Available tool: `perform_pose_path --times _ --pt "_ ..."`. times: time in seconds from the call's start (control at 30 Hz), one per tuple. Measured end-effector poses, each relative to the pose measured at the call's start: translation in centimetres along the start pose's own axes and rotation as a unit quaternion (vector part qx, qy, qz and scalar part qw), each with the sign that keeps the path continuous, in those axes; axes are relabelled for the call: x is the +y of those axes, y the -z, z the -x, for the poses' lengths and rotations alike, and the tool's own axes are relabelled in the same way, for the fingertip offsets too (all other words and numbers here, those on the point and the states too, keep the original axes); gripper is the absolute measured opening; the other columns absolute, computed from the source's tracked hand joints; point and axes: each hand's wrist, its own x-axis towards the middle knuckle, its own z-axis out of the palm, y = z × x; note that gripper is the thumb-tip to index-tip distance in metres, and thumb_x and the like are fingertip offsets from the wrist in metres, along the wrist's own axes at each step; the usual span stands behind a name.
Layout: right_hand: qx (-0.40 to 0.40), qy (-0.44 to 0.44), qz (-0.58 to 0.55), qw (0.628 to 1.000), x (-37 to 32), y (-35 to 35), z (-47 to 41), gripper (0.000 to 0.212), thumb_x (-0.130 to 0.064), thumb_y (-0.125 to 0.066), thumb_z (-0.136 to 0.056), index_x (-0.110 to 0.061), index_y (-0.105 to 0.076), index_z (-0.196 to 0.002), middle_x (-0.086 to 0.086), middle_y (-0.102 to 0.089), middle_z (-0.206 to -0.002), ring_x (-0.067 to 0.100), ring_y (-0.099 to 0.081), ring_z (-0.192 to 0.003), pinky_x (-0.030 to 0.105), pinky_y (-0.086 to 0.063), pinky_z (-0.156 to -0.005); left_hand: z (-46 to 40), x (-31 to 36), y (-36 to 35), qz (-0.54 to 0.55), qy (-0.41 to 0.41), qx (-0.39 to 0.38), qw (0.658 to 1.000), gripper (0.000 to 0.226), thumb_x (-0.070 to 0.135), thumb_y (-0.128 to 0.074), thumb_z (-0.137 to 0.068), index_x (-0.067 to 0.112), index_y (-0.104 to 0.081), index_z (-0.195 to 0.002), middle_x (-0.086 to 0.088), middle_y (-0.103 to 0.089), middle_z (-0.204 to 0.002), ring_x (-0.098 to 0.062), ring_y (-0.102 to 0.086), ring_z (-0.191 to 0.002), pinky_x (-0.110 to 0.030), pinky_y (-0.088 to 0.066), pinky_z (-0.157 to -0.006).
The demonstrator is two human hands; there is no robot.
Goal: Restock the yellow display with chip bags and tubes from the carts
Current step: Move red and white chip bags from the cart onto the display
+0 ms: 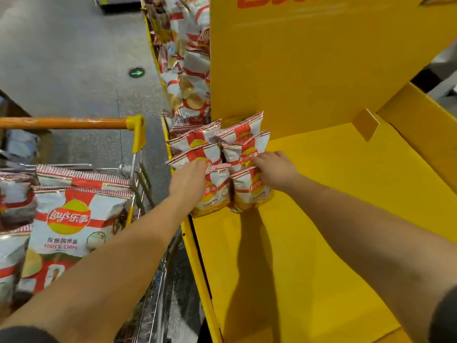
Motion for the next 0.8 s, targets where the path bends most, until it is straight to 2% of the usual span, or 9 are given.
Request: perform_pose_path --times 0.07,0.13,0.23,0.33,0.43,0.53,0.67,0.73,0.8 --pt "-0.028 0.020 -0.013 0.999 0.3 0.1 0.1 0.070 -0.041 -0.057 -0.085 -0.025 -0.030 -0.148 0.003 -0.041 -0.148 0.027 -0.034 -0.137 0.050 -0.022 -0.112 -0.1 -0.1 -0.5 0.004 0.007 0.001 1.000 0.029 0.019 -0.063 -0.091 0.012 -0.050 -0.115 -0.009 -0.057 -0.111 -0.029 -0.056 -0.102 -0.039 -0.043 -0.074" --pt "-0.047 0.049 0.012 0.998 0.8 0.2 0.0 0.090 -0.054 -0.063 -0.078 -0.027 -0.019 -0.151 0.002 -0.032 -0.153 0.027 -0.029 -0.140 0.053 -0.020 -0.113 -0.2 -0.2 -0.9 0.013 0.009 0.009 1.000 0.034 0.025 -0.064 -0.091 0.012 -0.049 -0.118 -0.009 -0.054 -0.112 -0.029 -0.052 -0.104 -0.039 -0.042 -0.076" --pt "-0.046 0.072 0.064 0.994 1.0 -0.1 -0.2 0.104 -0.063 -0.069 -0.074 -0.028 -0.011 -0.153 0.003 -0.030 -0.153 0.028 -0.029 -0.140 0.050 -0.022 -0.113 0.0 -0.3 -1.4 0.025 0.012 0.011 1.000 0.042 0.034 -0.066 -0.086 0.012 -0.047 -0.118 -0.008 -0.049 -0.113 -0.029 -0.048 -0.105 -0.039 -0.042 -0.078" --pt "-0.013 0.069 0.113 0.991 0.4 -0.8 -0.5 0.090 -0.047 -0.066 -0.086 -0.025 -0.010 -0.154 0.005 -0.036 -0.150 0.028 -0.034 -0.137 0.047 -0.023 -0.111 0.4 -0.8 -2.5 -0.025 0.001 0.024 0.999 0.044 0.032 -0.070 -0.082 0.014 -0.048 -0.115 -0.008 -0.049 -0.109 -0.028 -0.048 -0.099 -0.036 -0.040 -0.074" --pt "0.033 0.065 0.114 0.991 0.0 -0.9 -1.2 0.065 -0.028 -0.058 -0.094 -0.022 -0.025 -0.149 0.004 -0.045 -0.142 0.027 -0.040 -0.132 0.045 -0.026 -0.108 0.7 -1.2 -3.0 -0.064 -0.012 0.057 0.996 0.042 0.018 -0.081 -0.066 0.012 -0.057 -0.100 -0.009 -0.052 -0.091 -0.028 -0.051 -0.080 -0.035 -0.038 -0.061" --pt "0.061 0.058 0.098 0.992 -0.4 -1.0 -2.0 0.052 -0.023 -0.059 -0.091 -0.022 -0.039 -0.139 0.001 -0.052 -0.132 0.025 -0.044 -0.127 0.043 -0.029 -0.104 0.6 -1.2 -3.0 -0.087 -0.007 0.083 0.993 0.039 0.016 -0.082 -0.065 0.014 -0.056 -0.094 -0.008 -0.052 -0.088 -0.026 -0.051 -0.078 -0.034 -0.040 -0.061" --pt "0.078 0.030 0.090 0.992 -1.0 -1.9 -2.2 0.051 -0.023 -0.061 -0.089 -0.022 -0.040 -0.136 0.002 -0.050 -0.134 0.025 -0.043 -0.128 0.044 -0.031 -0.104 0.8 -1.1 -3.5 -0.091 0.013 0.087 0.992 0.036 0.022 -0.077 -0.073 0.015 -0.054 -0.100 -0.007 -0.051 -0.093 -0.025 -0.050 -0.083 -0.035 -0.040 -0.067" --pt "0.075 -0.008 0.067 0.995 -1.3 -2.0 -2.1 0.056 -0.027 -0.059 -0.091 -0.023 -0.034 -0.140 0.003 -0.043 -0.140 0.026 -0.037 -0.132 0.046 -0.027 -0.107 1.1 -1.1 -3.5 -0.085 0.030 0.079 0.993 0.044 0.029 -0.077 -0.074 0.015 -0.054 -0.110 -0.007 -0.052 -0.098 -0.026 -0.050 -0.087 -0.036 -0.041 -0.071" --pt "0.058 -0.053 0.040 0.996 -1.5 -1.5 -1.8 0.070 -0.028 -0.062 -0.089 -0.024 -0.024 -0.147 0.004 -0.036 -0.145 0.027 -0.030 -0.137 0.049 -0.024 -0.110 1.5 -0.9 -2.7 -0.071 0.041 0.068 0.994 0.058 0.038 -0.076 -0.075 0.016 -0.051 -0.122 -0.006 -0.052 -0.106 -0.026 -0.050 -0.095 -0.037 -0.042 -0.077"
